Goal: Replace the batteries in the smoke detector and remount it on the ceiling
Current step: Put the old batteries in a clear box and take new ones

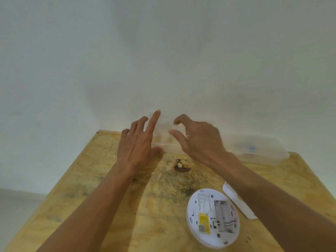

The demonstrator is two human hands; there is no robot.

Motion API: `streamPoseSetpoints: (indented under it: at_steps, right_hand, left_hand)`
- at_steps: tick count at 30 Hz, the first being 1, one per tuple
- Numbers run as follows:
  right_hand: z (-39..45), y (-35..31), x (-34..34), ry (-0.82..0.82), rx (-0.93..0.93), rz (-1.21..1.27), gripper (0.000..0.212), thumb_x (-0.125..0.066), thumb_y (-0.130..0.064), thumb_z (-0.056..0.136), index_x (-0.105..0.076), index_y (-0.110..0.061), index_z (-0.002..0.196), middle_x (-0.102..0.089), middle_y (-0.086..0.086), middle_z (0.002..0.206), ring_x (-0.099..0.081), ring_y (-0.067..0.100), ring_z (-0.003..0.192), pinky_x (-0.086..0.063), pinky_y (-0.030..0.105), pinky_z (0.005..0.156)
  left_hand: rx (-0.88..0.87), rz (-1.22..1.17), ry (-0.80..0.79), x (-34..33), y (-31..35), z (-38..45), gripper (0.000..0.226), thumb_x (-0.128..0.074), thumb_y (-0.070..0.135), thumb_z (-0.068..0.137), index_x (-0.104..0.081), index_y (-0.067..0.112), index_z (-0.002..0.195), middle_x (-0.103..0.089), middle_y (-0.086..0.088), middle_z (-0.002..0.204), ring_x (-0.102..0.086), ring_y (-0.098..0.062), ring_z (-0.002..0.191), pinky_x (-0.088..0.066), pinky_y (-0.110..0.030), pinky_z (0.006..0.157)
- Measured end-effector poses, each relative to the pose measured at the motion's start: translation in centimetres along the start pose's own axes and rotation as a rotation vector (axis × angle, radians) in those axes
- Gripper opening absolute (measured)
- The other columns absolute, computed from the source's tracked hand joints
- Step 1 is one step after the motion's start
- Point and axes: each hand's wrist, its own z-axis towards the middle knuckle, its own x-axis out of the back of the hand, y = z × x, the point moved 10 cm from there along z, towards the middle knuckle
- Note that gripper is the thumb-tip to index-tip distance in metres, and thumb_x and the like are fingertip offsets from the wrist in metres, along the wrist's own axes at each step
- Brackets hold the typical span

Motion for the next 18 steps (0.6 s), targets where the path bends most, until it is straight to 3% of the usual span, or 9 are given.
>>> streamPoseSetpoints:
  at_steps: [3,6,13,18]
  right_hand:
    - [-0.8,4.4,1.1,-0.163,-0.159,-0.149,0.059,-0.048,-0.062,0.092,-0.034,-0.037,0.144,-0.07,0.003,0.089,-0.066,0.028,0.089,-0.049,0.036,0.069]
    - [-1.6,6.8,0.6,-0.221,-0.216,-0.15,0.056,-0.046,-0.066,0.091,-0.046,-0.039,0.14,-0.072,0.005,0.105,-0.064,0.029,0.106,-0.049,0.037,0.077]
    - [-3.1,6.5,-1.4,-0.267,-0.191,-0.138,0.048,-0.048,-0.066,0.091,-0.059,-0.04,0.129,-0.072,0.002,0.117,-0.065,0.026,0.11,-0.049,0.035,0.08]
    - [-3.9,6.2,-1.4,-0.226,-0.171,-0.15,0.046,-0.048,-0.061,0.093,-0.057,-0.038,0.132,-0.072,-0.001,0.116,-0.064,0.024,0.112,-0.049,0.035,0.081]
  left_hand:
    - [-0.003,0.035,0.023,0.2,0.1,-0.2,0.111,-0.073,0.059,0.079,0.002,0.034,0.157,-0.034,-0.01,0.158,-0.042,-0.03,0.139,-0.043,-0.048,0.105]
    - [-0.012,0.072,0.032,0.2,0.3,-0.3,0.103,-0.074,0.058,0.078,-0.011,0.031,0.155,-0.037,-0.012,0.156,-0.047,-0.033,0.136,-0.044,-0.05,0.104]
    - [-0.066,0.136,0.036,0.3,1.3,-0.6,0.069,-0.085,0.041,0.073,-0.055,0.018,0.131,-0.055,-0.015,0.139,-0.058,-0.037,0.121,-0.049,-0.049,0.093]
    - [-0.118,0.103,0.009,0.1,1.9,-0.8,0.051,-0.09,0.032,0.07,-0.07,0.013,0.112,-0.066,-0.012,0.124,-0.062,-0.036,0.114,-0.05,-0.049,0.089]
